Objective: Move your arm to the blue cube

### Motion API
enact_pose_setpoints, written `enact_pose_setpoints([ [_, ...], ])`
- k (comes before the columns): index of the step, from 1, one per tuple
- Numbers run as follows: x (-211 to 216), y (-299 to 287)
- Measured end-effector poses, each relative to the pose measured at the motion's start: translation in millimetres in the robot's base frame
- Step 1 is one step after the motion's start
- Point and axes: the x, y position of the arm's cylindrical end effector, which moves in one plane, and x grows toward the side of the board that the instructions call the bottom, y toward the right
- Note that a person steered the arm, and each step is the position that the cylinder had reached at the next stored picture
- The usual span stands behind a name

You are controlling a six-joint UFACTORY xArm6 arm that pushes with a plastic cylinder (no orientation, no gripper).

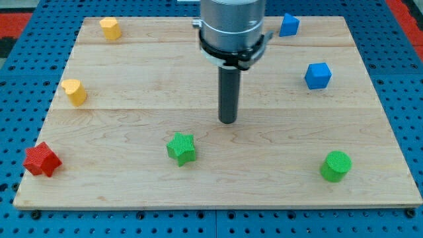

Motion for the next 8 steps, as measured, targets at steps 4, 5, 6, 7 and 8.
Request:
enact_pose_setpoints([
  [4,28,136],
  [5,13,142],
  [6,21,152],
  [7,21,152],
  [8,39,152],
])
